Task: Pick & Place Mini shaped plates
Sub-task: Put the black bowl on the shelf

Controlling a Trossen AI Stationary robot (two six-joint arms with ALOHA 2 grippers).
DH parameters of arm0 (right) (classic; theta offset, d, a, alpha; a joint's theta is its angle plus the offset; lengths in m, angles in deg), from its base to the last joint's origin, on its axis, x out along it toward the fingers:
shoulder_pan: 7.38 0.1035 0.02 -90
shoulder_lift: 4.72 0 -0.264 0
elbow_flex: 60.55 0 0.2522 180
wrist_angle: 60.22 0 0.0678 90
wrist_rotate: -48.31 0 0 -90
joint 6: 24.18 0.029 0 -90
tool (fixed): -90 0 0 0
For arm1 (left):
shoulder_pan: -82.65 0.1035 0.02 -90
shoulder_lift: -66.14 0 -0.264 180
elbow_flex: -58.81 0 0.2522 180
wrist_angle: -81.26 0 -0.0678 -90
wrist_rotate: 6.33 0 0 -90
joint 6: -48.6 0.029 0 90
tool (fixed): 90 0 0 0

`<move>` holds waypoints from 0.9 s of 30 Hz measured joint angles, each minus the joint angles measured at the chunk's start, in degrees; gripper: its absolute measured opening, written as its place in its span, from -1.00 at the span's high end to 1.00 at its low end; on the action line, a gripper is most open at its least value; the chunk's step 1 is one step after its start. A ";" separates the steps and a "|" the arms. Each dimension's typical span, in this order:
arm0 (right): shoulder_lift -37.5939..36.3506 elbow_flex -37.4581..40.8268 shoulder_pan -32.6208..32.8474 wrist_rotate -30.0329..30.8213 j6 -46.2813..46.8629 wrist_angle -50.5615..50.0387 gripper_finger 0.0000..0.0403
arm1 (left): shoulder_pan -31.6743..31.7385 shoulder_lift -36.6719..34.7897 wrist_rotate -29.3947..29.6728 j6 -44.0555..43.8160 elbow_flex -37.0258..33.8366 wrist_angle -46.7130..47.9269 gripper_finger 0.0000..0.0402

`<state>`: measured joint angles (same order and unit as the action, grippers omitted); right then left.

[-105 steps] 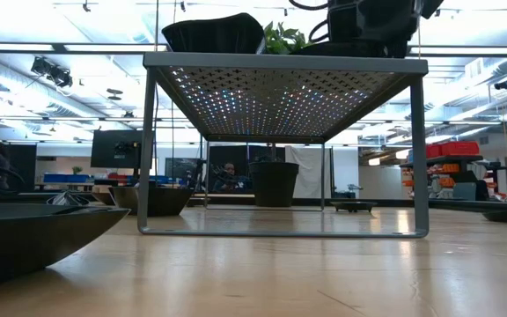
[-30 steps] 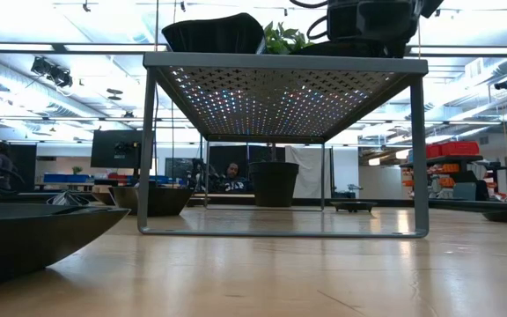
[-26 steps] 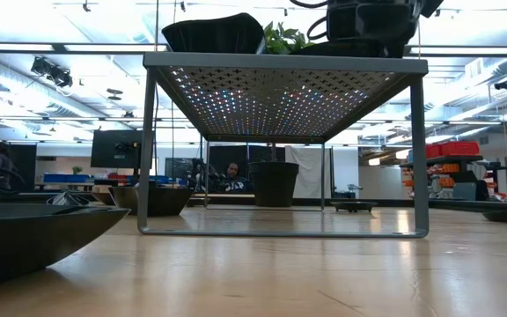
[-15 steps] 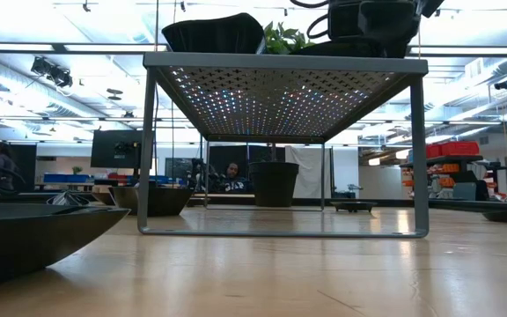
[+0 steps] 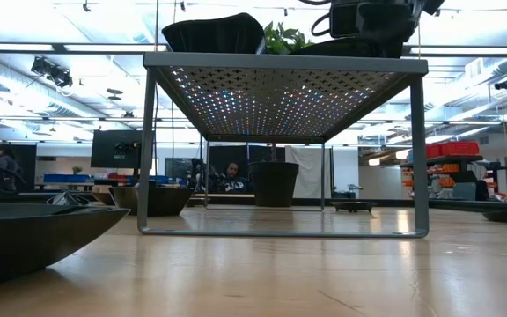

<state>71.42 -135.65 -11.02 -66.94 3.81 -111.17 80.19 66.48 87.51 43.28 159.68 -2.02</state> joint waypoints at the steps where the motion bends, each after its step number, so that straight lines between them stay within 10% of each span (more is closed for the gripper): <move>1: -0.65 0.00 -0.49 0.51 0.00 -0.02 1.00 | -0.01 0.00 0.00 0.02 0.00 -0.02 0.88; 27: -6.72 5.17 -20.49 22.04 0.00 -9.70 0.99 | -0.01 0.01 0.00 0.02 -0.02 -0.01 0.88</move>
<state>64.70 -130.48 -31.51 -44.90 3.81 -120.88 80.18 66.49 87.51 43.30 159.66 -2.03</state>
